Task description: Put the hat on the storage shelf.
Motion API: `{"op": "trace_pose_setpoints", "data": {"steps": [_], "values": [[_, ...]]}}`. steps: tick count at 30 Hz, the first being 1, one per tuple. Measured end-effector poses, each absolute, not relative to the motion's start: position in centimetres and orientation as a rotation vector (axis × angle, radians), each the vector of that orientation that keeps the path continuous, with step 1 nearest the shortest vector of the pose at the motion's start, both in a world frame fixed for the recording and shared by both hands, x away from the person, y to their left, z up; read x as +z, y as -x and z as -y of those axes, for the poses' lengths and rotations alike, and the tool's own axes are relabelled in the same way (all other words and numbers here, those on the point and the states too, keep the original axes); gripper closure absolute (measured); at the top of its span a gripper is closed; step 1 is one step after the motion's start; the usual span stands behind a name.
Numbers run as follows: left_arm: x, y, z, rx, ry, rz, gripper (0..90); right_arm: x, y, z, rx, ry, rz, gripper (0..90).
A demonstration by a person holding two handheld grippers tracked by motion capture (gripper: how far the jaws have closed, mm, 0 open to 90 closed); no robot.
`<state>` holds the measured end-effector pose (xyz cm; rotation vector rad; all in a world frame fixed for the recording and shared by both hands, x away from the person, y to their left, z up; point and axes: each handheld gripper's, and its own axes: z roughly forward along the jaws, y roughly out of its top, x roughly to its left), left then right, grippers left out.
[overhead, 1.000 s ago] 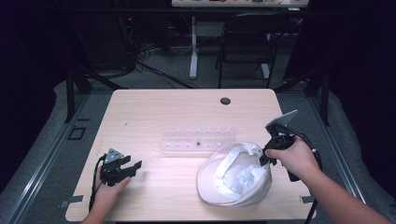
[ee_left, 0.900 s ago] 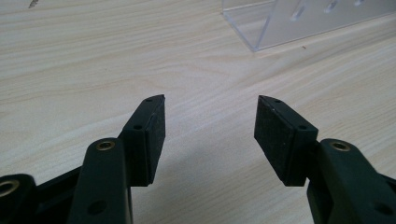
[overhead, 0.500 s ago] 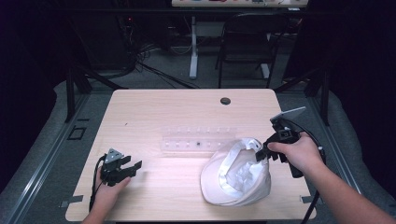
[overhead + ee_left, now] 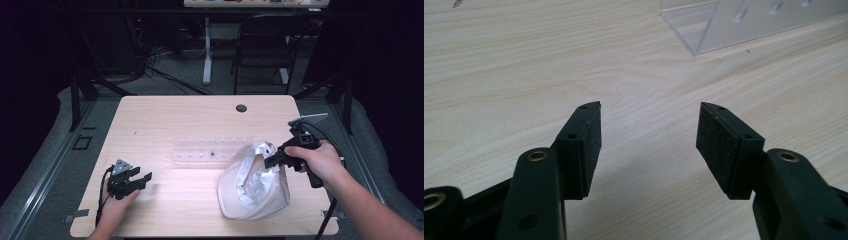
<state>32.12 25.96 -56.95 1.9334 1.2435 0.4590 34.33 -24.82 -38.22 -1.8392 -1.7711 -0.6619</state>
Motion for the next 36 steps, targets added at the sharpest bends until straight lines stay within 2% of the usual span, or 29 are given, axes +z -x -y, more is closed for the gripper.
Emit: {"op": "trace_pose_setpoints", "data": {"steps": [36], "values": [[-56.9, -32.1, -25.9, 0.464, -1.931, -1.235, 44.0, -36.0, -35.2, 25.1, -0.925, 1.692, 1.596, 81.6]]}}
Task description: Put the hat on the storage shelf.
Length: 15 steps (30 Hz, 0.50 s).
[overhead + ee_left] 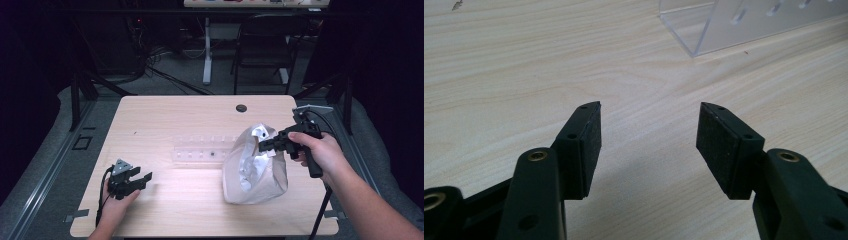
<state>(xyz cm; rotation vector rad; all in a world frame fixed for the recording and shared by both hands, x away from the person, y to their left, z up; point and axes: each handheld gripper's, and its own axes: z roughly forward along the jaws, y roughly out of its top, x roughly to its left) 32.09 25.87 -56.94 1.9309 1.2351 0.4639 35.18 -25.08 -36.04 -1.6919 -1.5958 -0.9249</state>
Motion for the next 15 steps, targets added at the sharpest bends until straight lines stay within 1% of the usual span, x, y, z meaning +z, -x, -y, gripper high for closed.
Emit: {"op": "trace_pose_setpoints", "data": {"steps": [15], "values": [[-56.6, -31.8, -25.2, 0.469, -1.929, -1.198, 43.8, -33.3, -36.4, 23.5, -1.050, 1.621, 1.593, 81.6]]}}
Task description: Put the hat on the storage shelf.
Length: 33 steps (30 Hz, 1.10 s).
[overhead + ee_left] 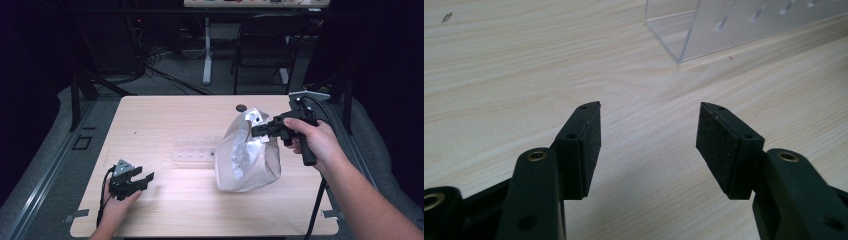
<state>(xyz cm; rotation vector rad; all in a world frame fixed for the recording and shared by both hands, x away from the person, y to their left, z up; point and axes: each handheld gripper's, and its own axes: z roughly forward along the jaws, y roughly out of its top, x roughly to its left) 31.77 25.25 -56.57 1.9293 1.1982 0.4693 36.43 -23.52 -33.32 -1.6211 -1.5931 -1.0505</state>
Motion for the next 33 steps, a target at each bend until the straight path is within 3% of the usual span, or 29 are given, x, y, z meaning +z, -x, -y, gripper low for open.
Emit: {"op": "trace_pose_setpoints", "data": {"steps": [15, 33], "values": [[-55.3, -30.9, -22.3, 0.494, -1.960, -1.061, 42.7, -32.7, -38.8, 22.9, -1.094, 1.647, 1.580, 81.6], [-55.2, -31.0, -21.9, 0.432, -1.933, -1.056, 43.2, -32.5, -42.5, 21.7, -1.138, 1.720, 1.540, 81.6]]}}
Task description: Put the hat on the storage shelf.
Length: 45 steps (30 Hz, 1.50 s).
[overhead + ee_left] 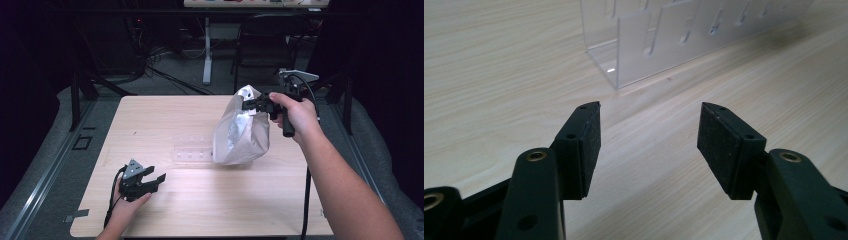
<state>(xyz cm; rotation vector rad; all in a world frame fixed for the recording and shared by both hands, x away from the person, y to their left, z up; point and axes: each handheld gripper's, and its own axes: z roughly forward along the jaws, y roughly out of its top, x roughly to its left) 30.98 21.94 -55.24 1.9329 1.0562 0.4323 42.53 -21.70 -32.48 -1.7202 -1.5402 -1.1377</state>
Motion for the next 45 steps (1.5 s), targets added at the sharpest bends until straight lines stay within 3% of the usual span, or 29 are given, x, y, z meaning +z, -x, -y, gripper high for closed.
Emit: {"op": "trace_pose_setpoints", "data": {"steps": [12, 45], "values": [[-53.0, -30.4, -18.5, 0.517, -1.975, -0.897, 42.5, -32.6, -44.5, 20.3, -1.125, 1.749, 1.552, 81.5], [-50.2, -32.6, -8.9, 0.524, -2.021, -0.681, 45.5, -33.3, -46.4, 19.9, -1.120, 1.811, 1.523, 81.4]]}}
